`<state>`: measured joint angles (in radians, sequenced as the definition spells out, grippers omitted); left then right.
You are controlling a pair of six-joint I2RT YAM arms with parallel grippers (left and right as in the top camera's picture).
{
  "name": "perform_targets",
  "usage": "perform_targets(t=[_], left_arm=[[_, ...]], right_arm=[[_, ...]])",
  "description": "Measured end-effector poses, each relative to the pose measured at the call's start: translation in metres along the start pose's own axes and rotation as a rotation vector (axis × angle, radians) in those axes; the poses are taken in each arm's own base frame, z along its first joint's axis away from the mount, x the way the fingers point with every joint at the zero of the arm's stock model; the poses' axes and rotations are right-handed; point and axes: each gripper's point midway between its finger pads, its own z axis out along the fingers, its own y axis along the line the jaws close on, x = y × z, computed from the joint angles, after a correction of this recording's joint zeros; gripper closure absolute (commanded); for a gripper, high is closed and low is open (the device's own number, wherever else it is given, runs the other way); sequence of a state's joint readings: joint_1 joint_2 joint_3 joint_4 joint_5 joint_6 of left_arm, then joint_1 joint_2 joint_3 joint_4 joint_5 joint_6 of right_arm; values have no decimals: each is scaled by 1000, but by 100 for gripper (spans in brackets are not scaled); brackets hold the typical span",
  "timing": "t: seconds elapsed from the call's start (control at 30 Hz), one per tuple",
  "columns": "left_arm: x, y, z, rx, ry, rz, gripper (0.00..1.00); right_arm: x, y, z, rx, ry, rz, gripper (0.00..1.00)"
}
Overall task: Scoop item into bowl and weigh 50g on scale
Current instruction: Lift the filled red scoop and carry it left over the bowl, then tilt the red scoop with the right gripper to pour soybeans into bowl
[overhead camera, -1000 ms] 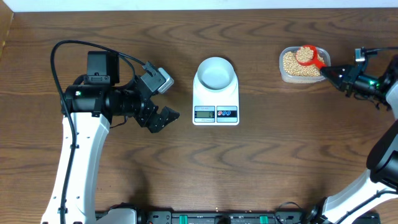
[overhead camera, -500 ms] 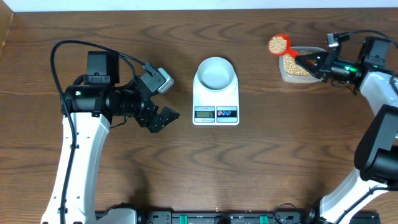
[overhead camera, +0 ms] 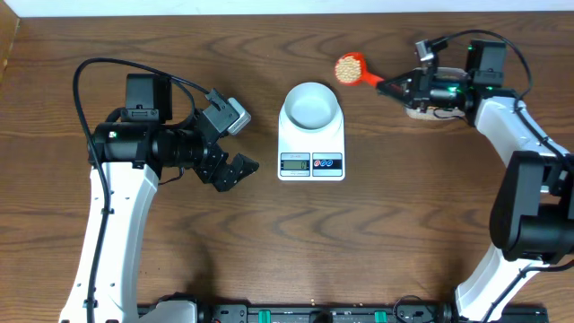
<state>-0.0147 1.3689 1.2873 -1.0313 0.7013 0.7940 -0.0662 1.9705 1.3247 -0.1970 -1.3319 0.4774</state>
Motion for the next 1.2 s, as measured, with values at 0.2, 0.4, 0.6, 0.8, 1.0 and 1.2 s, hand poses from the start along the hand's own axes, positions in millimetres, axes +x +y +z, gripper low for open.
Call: perform_targets(t=[0.2, 0.4, 0.6, 0.8, 1.0, 1.2], left_arm=[[0, 0, 0, 0, 0, 0, 2], [0, 0, 0, 0, 0, 0, 2], [0, 0, 0, 0, 0, 0, 2], [0, 0, 0, 0, 0, 0, 2], [0, 0, 0, 0, 0, 0, 2], [0, 0, 0, 0, 0, 0, 2]], right_arm=[[11, 7, 20, -15, 49, -64, 99], [16, 10, 28, -24, 68, -167, 99], [20, 11, 34, -32, 81, -260, 99], [20, 5, 40, 10, 78, -307, 99], [21, 0, 41, 38, 78, -335, 99], [25, -8, 40, 71, 89, -365, 99]])
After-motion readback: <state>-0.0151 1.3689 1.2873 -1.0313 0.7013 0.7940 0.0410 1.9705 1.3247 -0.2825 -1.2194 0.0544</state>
